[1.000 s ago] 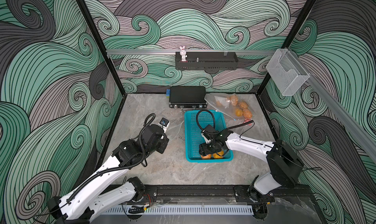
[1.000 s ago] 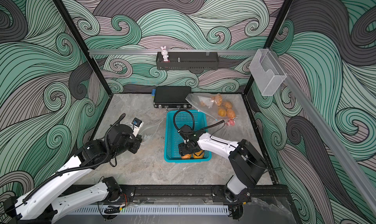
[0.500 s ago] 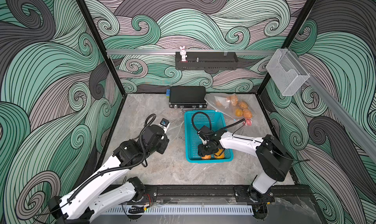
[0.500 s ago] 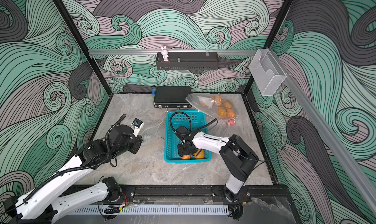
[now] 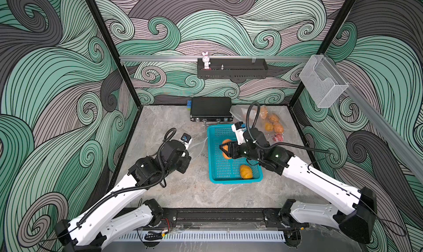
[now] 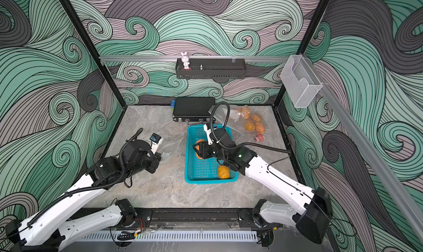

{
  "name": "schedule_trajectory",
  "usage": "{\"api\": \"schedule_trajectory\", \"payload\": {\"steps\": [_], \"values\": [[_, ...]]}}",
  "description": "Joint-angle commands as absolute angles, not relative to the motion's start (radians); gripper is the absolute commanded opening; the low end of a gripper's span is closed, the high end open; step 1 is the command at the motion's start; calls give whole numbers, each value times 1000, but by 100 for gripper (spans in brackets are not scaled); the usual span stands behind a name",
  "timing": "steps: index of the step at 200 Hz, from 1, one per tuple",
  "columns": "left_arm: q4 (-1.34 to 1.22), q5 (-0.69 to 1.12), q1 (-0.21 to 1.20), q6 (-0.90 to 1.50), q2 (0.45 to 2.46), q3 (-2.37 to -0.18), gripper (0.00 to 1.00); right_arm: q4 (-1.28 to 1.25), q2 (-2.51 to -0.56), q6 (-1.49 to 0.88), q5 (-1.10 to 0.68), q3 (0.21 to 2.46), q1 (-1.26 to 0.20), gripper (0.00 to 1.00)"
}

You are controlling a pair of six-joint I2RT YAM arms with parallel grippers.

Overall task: Put the potatoes into a zipper bag and zip it
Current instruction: Pick up the potato from the basket, then place the potato into the zipper food storage bag.

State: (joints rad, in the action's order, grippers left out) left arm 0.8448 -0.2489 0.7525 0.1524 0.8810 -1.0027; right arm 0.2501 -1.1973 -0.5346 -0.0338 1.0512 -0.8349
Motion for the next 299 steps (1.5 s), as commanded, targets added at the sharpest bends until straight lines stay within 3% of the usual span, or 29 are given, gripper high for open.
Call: {"api": "schedule_trajectory", "payload": {"steps": [1,77,136,299], "values": [[854,-173,744,190,888,-1079,0,-11,-1246,-602,-56,1104,-872,55],[941,-141,744,309,942,-1192,0,-335,-1426,-584,130,1164,-986,55],[931,-120,740,399,980,-1221,0,-535,-1468,-515,212,1081,-1039,55],[905,-72,675,506,965,-1292,0,-817,-1555,-407,188,956,-1061,55]]}}
